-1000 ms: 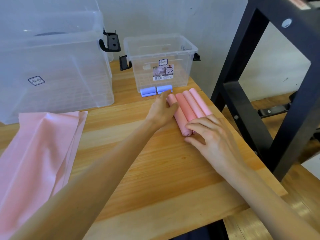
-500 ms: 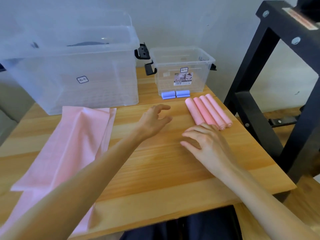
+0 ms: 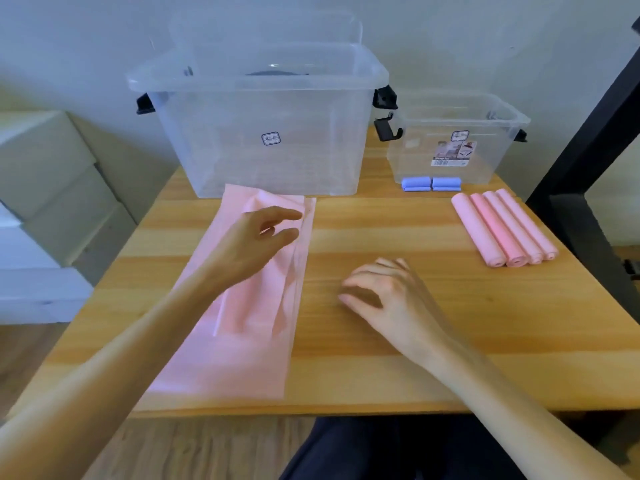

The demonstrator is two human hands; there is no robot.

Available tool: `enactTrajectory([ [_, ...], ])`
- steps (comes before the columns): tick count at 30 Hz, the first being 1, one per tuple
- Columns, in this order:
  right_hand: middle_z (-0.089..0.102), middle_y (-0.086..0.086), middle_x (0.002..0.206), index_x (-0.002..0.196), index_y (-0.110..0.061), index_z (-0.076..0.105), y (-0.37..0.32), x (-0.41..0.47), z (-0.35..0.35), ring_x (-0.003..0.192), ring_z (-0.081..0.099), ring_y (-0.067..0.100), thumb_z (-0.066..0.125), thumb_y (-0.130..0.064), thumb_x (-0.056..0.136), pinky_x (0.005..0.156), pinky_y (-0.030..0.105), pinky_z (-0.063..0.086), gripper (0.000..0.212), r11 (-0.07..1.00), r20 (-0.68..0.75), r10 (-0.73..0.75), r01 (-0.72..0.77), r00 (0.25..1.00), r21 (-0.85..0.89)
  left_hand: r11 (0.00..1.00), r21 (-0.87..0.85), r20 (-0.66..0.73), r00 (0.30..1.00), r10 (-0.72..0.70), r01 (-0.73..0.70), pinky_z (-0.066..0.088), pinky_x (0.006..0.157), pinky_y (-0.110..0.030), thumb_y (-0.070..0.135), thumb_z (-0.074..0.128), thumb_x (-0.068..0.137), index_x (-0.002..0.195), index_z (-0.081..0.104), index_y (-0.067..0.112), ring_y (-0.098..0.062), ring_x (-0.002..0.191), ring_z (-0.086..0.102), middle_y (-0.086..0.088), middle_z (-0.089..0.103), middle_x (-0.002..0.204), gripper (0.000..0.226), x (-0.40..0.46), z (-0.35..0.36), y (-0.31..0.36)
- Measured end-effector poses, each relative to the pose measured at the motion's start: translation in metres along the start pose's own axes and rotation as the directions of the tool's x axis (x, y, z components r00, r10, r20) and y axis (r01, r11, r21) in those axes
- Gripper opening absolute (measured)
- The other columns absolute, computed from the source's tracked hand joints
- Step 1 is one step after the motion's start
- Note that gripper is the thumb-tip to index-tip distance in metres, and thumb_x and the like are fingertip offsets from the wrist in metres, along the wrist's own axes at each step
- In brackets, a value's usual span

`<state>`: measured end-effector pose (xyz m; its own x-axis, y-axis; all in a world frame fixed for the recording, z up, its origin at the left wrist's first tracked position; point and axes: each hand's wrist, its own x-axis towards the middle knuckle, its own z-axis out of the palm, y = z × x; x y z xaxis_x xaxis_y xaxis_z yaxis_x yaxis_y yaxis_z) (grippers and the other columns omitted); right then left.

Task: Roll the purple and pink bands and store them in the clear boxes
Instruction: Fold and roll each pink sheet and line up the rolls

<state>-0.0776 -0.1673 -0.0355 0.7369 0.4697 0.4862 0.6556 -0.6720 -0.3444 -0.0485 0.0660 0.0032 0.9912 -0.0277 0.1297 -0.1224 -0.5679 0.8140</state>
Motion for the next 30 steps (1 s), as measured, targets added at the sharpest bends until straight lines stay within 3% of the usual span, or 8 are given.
enactTrajectory([
  [3, 0.073, -0.008, 0.094, 0.094, -0.016, 0.077, -0.019, 0.001, 0.01, 0.087, 0.061, 0.016, 0.074, -0.028, 0.087, 0.084, 0.031, 0.035, 0.015, 0.997, 0.062, -0.018, 0.013, 0.998, 0.076, 0.999, 0.003, -0.052, 0.998, -0.046, 0.046, 0.041, 0.109, -0.026, 0.02, 0.064, 0.095, 0.114, 0.066, 0.04, -0.002, 0.125, 0.053, 0.014, 0.063, 0.126, 0.027, -0.024, -0.028, -0.02],
  [8, 0.07, -0.016, 0.091, 0.088, -0.022, 0.076, -0.047, 0.002, 0.021, 0.089, 0.06, 0.008, 0.07, -0.034, 0.088, 0.095, 0.023, 0.033, 0.014, 0.971, 0.134, -0.047, 0.015, 0.99, 0.237, 0.989, 0.028, -0.16, 0.978, -0.136, 0.142, 0.038, 0.087, -0.004, 0.02, 0.061, 0.096, 0.117, 0.065, 0.039, 0.007, 0.118, 0.053, 0.024, 0.062, 0.122, 0.029, -0.077, -0.061, -0.042],
  [11, 0.066, -0.017, 0.089, 0.087, -0.025, 0.074, -0.061, 0.001, 0.028, 0.089, 0.056, 0.005, 0.066, -0.049, 0.08, 0.091, 0.021, 0.036, 0.026, 0.959, 0.153, -0.066, 0.02, 0.986, 0.282, 0.983, 0.047, -0.201, 0.966, -0.162, 0.175, 0.04, 0.102, -0.015, 0.017, 0.063, 0.094, 0.113, 0.065, 0.042, 0.015, 0.112, 0.052, 0.034, 0.062, 0.116, 0.031, -0.108, -0.072, -0.06],
  [14, 0.057, -0.016, 0.099, 0.101, -0.027, 0.069, -0.071, 0.0, 0.035, 0.094, 0.052, 0.009, 0.07, -0.057, 0.071, 0.087, 0.018, 0.041, 0.043, 0.961, 0.227, -0.02, -0.044, 0.974, 0.273, 0.975, 0.111, -0.215, 0.962, -0.166, 0.193, 0.036, 0.092, -0.002, 0.018, 0.071, 0.089, 0.11, 0.066, 0.044, 0.018, 0.105, 0.053, 0.042, 0.06, 0.11, 0.033, -0.133, -0.072, -0.068],
  [19, 0.055, -0.013, 0.09, 0.088, -0.022, 0.072, -0.076, 0.002, 0.049, 0.084, 0.051, 0.01, 0.079, -0.023, 0.082, 0.073, 0.02, 0.042, 0.01, 0.98, 0.116, -0.081, 0.058, 0.99, 0.19, 0.958, 0.241, -0.163, 0.979, -0.121, 0.158, 0.031, 0.088, 0.002, 0.036, 0.079, 0.079, 0.114, 0.065, 0.046, 0.019, 0.115, 0.047, 0.04, 0.051, 0.128, 0.039, -0.148, -0.062, -0.074],
  [23, 0.056, -0.014, 0.093, 0.092, -0.025, 0.072, -0.076, 0.0, 0.051, 0.088, 0.051, 0.009, 0.064, -0.055, 0.08, 0.078, 0.018, 0.043, 0.033, 0.975, 0.181, -0.054, 0.013, 0.982, 0.221, 0.945, 0.29, -0.255, 0.964, -0.079, 0.154, 0.032, 0.089, -0.004, 0.054, 0.075, 0.075, 0.109, 0.071, 0.038, 0.005, 0.109, 0.05, 0.029, 0.059, 0.117, 0.037, -0.143, -0.058, -0.075],
  [25, 0.056, -0.015, 0.092, 0.091, -0.025, 0.073, -0.077, 0.001, 0.051, 0.089, 0.053, 0.009, 0.063, -0.055, 0.079, 0.079, 0.021, 0.045, 0.033, 0.972, 0.188, -0.055, 0.01, 0.981, 0.234, 0.929, 0.349, -0.278, 0.96, -0.026, 0.126, 0.032, 0.088, -0.007, 0.067, 0.064, 0.07, 0.097, 0.074, 0.036, 0.0, 0.102, 0.048, 0.023, 0.06, 0.106, 0.042, -0.14, -0.055, -0.074],
  [30, 0.056, -0.016, 0.088, 0.084, -0.021, 0.071, -0.078, 0.005, 0.051, 0.087, 0.054, 0.006, 0.07, -0.029, 0.087, 0.077, 0.025, 0.046, 0.009, 0.968, 0.15, -0.057, 0.018, 0.987, 0.249, 0.941, 0.322, -0.267, 0.963, -0.012, 0.101, 0.035, 0.081, -0.017, 0.038, 0.077, 0.079, 0.077, 0.07, 0.04, -0.001, 0.092, 0.051, 0.018, 0.062, 0.086, 0.008, -0.135, -0.049, -0.062],
])
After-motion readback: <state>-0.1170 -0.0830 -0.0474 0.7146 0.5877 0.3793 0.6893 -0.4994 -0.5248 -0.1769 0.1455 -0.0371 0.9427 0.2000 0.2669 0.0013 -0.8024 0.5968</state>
